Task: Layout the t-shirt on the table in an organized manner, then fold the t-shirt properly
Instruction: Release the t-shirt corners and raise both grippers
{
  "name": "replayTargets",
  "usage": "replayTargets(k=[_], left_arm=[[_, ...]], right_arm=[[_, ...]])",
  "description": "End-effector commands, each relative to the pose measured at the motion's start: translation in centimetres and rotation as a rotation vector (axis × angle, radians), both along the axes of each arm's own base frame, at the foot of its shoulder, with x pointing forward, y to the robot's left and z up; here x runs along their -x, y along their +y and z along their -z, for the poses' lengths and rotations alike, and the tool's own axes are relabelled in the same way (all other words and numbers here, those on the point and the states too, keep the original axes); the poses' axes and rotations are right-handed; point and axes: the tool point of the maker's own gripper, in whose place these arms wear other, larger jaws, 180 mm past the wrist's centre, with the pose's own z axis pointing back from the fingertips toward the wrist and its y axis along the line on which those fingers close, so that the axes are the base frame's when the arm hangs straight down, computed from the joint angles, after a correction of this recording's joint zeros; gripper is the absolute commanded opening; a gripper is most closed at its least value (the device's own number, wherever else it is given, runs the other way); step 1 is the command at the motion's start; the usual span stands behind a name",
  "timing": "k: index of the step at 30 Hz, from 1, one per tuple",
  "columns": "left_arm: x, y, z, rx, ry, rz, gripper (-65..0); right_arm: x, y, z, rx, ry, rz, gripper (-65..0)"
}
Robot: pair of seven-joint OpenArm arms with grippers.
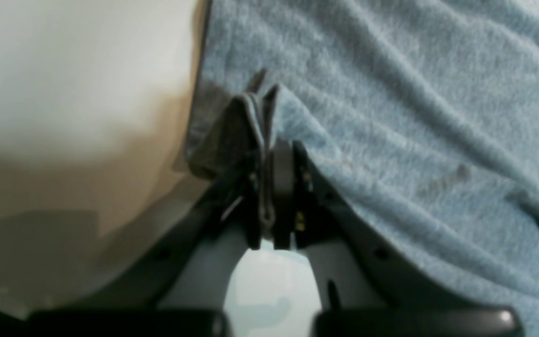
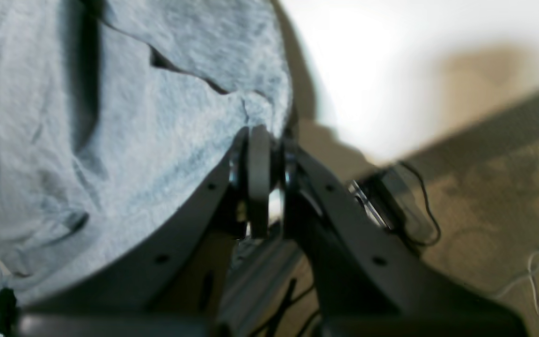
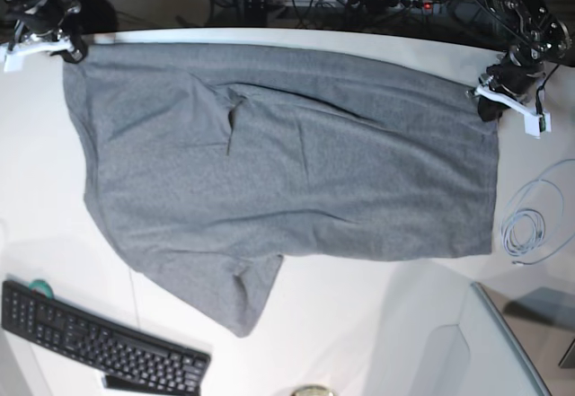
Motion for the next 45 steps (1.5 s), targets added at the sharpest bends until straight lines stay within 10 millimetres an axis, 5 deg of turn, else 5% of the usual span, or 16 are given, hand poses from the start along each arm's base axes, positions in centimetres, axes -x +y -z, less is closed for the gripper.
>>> replayTargets(k=[1, 13, 16, 21, 26, 32, 35, 37, 40, 45], left_arm=[[0.2, 0.9, -0.9, -0.025, -0.029, -0.003, -65.0], [2.5, 1.2, -0.1, -0.035, 0.02, -0.005, -65.0], [2.6, 1.1, 0.0, -0.032, 0.023, -0.007, -65.0], [3.2, 1.4, -0.6, -0.059, 0.03, 0.003, -65.0], [3.7, 3.2, -1.5, -0.139, 0.053, -0.075, -64.8], [3.7, 3.4, -1.7, -0.148, 0.051, -0.082, -29.5], [3.9, 3.5, -1.7, -0.147, 0.056, -0.083, -19.3], [4.0, 3.6, -1.7, -0.148, 0.056, -0.089, -16.0], [5.9, 6.5, -3.0, -0.179, 0.039, -0.196, -15.5], [8.2, 11.2, -9.2, -0.325, -0.062, -0.352, -16.0]], right_arm=[[0.0, -0.7, -0.6, 0.023, -0.023, -0.003, -65.0], [0.2, -0.2, -0.5, 0.013, -0.02, 0.001, -64.5], [0.1, -0.2, -0.6, 0.013, -0.024, 0.001, -56.7], [-0.4, -0.9, -1.7, 0.049, -0.049, -0.001, -34.2], [-1.7, -2.0, -3.8, 0.115, -0.095, -0.015, -32.0], [-3.2, -2.4, -5.6, 0.159, -0.142, -0.028, -31.8], [-4.2, -2.5, -6.5, 0.18, -0.168, -0.041, -31.8], [-5.0, -2.6, -7.1, 0.19, -0.191, -0.043, -31.8], [-6.2, -2.8, -8.0, 0.206, -0.222, -0.057, -31.8], [-10.4, -3.2, -9.5, 0.248, -0.279, -0.175, -32.1]])
